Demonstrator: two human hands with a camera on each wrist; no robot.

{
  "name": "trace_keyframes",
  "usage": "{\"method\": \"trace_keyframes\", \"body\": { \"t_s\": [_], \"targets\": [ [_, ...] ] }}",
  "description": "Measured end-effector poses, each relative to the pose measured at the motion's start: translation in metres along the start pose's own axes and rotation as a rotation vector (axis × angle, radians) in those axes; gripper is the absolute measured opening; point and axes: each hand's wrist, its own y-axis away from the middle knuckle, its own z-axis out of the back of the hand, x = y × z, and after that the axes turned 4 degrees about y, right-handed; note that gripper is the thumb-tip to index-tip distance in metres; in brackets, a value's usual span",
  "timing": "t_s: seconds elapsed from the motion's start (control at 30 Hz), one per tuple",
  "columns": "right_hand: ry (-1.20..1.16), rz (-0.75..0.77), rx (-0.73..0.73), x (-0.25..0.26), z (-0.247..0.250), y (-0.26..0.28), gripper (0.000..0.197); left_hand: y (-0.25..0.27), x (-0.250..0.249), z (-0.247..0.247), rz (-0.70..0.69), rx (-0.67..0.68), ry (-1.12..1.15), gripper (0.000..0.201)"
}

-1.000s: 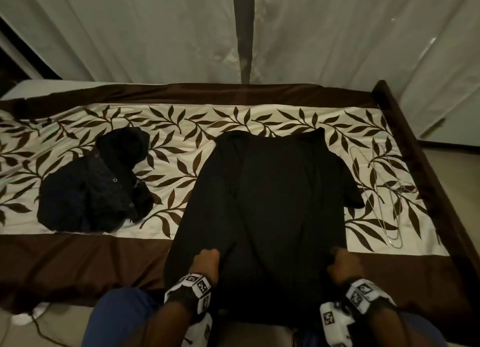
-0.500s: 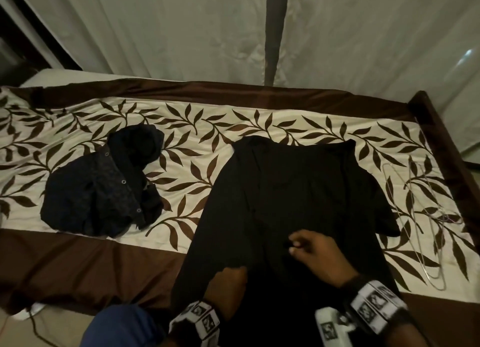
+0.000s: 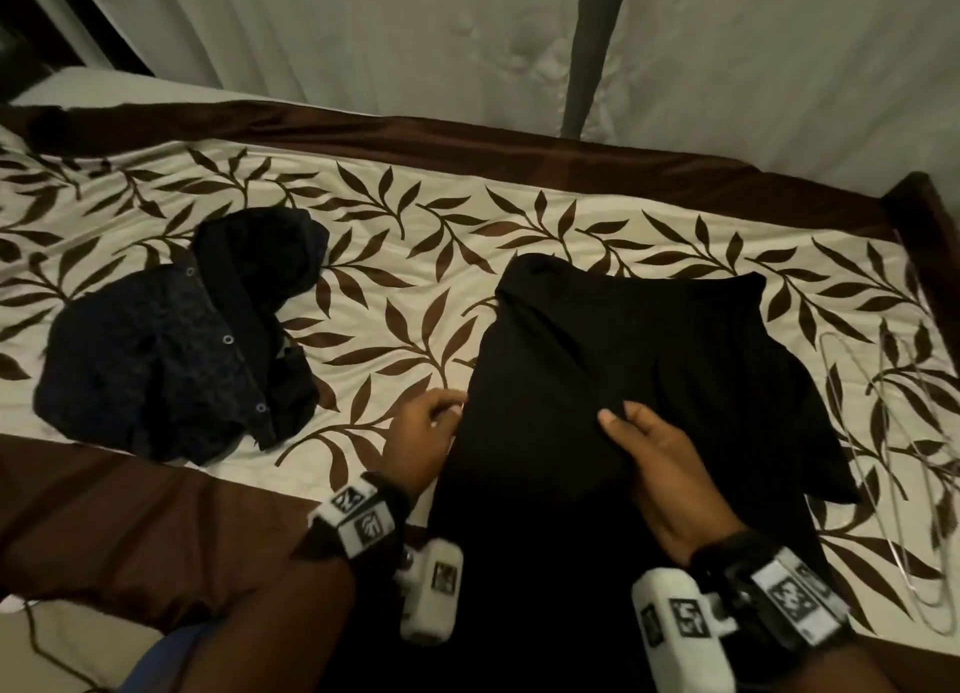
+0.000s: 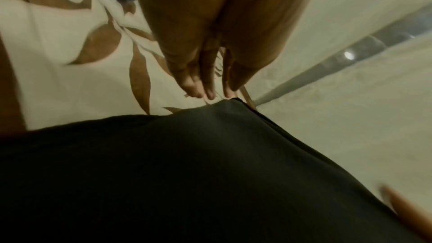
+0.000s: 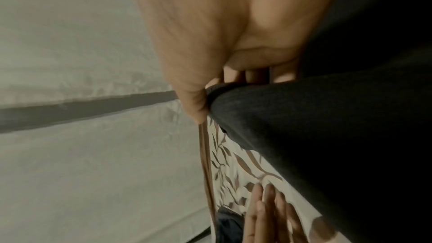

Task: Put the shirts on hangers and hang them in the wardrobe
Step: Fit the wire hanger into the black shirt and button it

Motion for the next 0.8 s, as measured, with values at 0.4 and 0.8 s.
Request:
{"method": "trace_keyframes", "body": {
  "t_s": [0.4,0.8],
  "targets": [
    [0.208,0.173,0.048,-0.006,0.007,0.012,0.043,-0.09,-0.008,-0.041,0.015,0.12,-0.342,0.048],
    [-0.334,0.031,-0.017,0.017,0.037,0.034,0.026,-0.052,-0.025,-0.021,0.209,0.04,0.322,0.022]
  ]
}}
